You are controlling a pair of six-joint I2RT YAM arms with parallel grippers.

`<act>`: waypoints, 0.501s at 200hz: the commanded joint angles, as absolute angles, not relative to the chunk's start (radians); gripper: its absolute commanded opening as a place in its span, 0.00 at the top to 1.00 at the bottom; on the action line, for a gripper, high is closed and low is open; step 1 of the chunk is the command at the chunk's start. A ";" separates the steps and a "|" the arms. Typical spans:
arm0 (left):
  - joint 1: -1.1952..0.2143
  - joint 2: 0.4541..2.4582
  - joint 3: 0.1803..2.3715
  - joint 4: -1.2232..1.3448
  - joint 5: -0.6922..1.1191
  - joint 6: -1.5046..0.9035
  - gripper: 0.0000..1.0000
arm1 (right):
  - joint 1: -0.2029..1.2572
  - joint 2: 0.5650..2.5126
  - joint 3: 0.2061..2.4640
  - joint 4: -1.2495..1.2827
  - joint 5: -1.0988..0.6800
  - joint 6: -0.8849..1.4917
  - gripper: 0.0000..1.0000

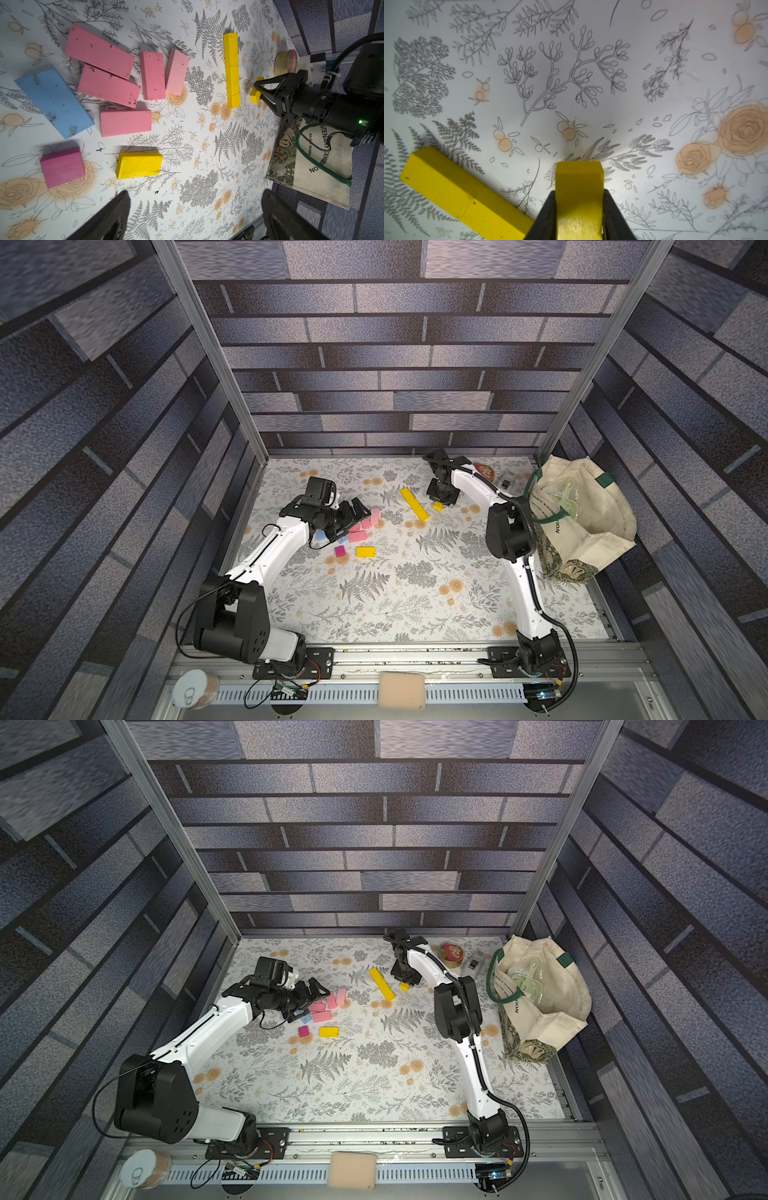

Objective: Assemble the letter v with building blocks
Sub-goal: Assemble the building block at the center of the board.

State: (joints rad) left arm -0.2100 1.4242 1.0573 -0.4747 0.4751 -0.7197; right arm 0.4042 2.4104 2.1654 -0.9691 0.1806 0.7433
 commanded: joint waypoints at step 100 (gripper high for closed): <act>-0.215 1.453 1.068 -0.481 0.512 -0.686 0.00 | 0.386 2.483 2.190 -0.952 0.166 0.955 0.81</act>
